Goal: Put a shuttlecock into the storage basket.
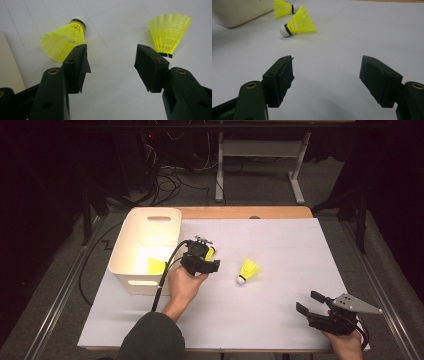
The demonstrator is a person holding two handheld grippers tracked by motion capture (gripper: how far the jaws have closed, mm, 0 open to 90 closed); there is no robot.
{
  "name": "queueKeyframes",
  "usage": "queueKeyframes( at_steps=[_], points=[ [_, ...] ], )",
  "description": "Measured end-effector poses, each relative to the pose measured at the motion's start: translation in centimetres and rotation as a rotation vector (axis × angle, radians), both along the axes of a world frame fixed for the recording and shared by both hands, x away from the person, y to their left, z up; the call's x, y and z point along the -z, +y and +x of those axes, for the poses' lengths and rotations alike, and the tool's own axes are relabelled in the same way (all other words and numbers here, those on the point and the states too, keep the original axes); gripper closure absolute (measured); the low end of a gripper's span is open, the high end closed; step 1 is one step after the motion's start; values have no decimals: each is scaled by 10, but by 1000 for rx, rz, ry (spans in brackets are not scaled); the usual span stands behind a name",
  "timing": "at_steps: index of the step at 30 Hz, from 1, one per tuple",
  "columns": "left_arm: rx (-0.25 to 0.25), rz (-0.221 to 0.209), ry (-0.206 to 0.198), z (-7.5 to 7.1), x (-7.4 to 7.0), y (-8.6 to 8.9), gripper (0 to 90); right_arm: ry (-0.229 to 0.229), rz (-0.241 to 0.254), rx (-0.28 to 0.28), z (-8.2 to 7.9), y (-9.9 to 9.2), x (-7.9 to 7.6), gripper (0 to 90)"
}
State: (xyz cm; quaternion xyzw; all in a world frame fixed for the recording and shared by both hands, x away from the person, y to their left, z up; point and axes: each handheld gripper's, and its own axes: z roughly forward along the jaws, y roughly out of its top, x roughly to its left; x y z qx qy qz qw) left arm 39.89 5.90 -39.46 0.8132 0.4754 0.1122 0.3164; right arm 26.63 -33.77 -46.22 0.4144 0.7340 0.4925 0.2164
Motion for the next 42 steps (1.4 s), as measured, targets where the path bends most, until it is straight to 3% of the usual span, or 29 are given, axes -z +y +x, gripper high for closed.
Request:
queueKeyframes(
  at_steps=[28, 34, 42],
  points=[
    [-58, 92, 43, 22, 33, -6, 453, 3, 2, -9, 0, 1, 0, 273],
    [-63, 92, 62, 26, 39, -7, 473, 0, 0, -11, 1, 1, 0, 272],
    [-79, 85, 57, 32, 45, -8, 497, 0, 9, -18, 0, 1, 0, 269]
  ],
)
